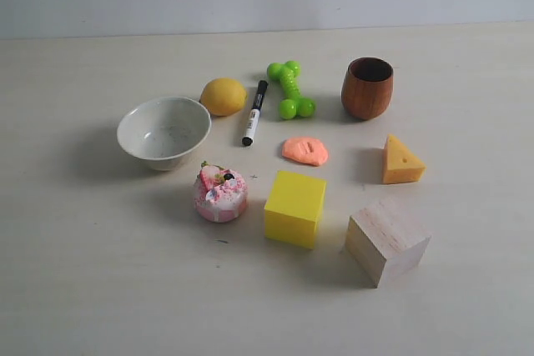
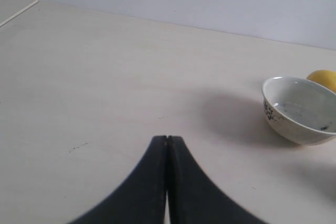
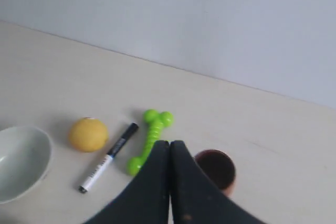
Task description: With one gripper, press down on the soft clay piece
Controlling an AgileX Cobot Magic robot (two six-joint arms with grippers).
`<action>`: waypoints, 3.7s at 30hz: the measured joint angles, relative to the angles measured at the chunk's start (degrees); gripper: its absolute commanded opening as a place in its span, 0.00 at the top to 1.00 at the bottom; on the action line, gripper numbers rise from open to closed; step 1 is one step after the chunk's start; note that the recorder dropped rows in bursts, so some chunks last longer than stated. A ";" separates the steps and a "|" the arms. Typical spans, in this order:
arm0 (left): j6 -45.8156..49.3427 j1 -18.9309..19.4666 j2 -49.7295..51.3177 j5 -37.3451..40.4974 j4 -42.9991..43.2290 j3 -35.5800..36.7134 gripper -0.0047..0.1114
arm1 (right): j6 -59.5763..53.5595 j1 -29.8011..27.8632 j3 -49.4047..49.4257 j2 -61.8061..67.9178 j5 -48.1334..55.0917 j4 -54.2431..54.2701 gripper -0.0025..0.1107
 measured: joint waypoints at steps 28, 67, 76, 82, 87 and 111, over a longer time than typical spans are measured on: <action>0.00 0.00 0.00 0.00 0.00 0.00 0.96 | 8.68 -29.85 41.21 -50.59 -6.59 -7.86 0.98; 0.00 0.00 0.00 0.00 0.00 0.00 0.96 | -9.06 -29.95 68.14 -76.63 -12.32 13.98 0.98; 0.00 0.00 0.00 0.00 0.00 0.00 0.96 | -13.63 -29.95 68.14 -76.63 -11.60 14.44 0.98; 0.00 0.00 0.00 0.00 0.00 0.00 0.96 | -15.24 -29.95 68.14 -76.63 -10.24 14.44 0.98; 0.00 0.00 0.00 0.00 0.00 0.00 0.96 | -15.33 -29.95 68.14 -76.63 -10.15 14.44 0.98; 0.00 0.00 0.00 0.00 0.00 0.00 0.96 | -15.33 -29.95 68.14 -76.63 -10.15 14.46 0.98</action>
